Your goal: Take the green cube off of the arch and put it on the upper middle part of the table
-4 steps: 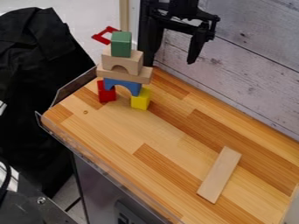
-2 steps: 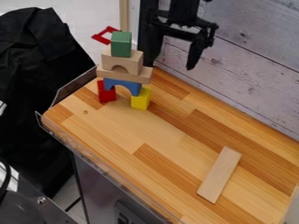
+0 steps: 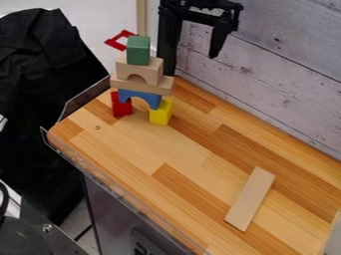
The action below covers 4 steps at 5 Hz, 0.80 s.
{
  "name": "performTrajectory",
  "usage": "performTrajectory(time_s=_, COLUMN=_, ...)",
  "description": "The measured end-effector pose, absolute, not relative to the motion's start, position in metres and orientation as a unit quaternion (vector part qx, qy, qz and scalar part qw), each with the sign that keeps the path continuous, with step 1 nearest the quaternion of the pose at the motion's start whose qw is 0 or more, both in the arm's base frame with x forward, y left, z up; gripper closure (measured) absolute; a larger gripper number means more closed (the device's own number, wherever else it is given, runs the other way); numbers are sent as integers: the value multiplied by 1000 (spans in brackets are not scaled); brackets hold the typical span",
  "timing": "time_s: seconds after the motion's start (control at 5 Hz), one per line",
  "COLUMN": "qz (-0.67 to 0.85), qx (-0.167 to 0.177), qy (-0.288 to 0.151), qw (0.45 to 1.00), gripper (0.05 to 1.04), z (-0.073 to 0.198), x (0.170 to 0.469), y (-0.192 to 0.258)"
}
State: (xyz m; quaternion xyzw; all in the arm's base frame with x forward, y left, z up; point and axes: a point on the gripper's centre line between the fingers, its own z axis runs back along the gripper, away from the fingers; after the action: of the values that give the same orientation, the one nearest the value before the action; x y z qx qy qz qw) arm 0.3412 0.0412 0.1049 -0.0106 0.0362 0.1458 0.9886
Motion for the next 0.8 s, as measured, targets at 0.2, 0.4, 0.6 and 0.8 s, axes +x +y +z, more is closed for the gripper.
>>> performTrajectory(time_s=0.2, qz=170, qx=-13, qy=33, qw=985, gripper=84, z=105, x=339, y=62)
performTrajectory(time_s=0.4, qz=192, qx=-4, qy=37, qw=981, gripper=84, z=107, x=333, y=84)
performTrajectory(time_s=0.6, qz=209, qx=-3, qy=33, qw=977, gripper=84, z=109, x=330, y=97)
performTrajectory(time_s=0.8, qz=225, qx=-4, qy=27, qw=974, gripper=84, z=114, x=325, y=106)
